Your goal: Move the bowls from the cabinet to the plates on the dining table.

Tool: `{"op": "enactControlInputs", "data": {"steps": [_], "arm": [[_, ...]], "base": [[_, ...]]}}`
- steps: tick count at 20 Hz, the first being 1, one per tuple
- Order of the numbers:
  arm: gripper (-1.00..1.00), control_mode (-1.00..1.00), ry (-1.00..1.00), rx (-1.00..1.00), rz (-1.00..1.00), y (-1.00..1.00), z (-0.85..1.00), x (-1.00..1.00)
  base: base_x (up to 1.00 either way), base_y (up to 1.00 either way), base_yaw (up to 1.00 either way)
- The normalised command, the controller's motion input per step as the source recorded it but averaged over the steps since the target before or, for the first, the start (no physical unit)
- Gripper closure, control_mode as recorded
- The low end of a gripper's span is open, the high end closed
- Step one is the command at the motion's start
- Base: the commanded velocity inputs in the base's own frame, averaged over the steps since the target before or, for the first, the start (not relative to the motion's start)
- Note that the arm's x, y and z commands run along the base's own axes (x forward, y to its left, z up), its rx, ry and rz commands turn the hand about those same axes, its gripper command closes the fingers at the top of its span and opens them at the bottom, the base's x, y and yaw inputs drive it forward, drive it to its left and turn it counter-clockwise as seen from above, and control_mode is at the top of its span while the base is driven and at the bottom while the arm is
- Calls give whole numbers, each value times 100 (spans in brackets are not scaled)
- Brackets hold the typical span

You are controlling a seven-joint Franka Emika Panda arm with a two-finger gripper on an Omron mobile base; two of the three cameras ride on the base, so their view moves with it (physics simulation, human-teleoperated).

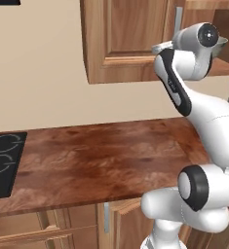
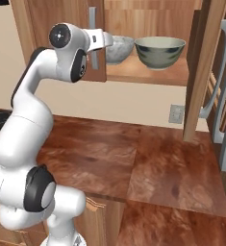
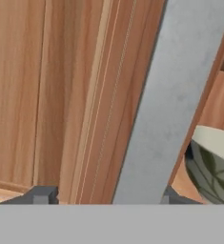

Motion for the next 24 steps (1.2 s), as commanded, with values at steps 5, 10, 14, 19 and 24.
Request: {"op": "enactControlInputs", "data": {"steps": [5,10,14,19,24], "arm": [[100,-100,-6,0,0,16,0,-53],[100,-100,-10,0,0,29,0,-81],[100,-100,-10,0,0,44,0,-82],[100,-100,-8,0,0,56,0,-76],[-100,-100,-6,0,0,65,-1,-65]], "base": [[0,0,0],[0,0,0],[0,0,0],[0,0,0],[0,0,0]]}}
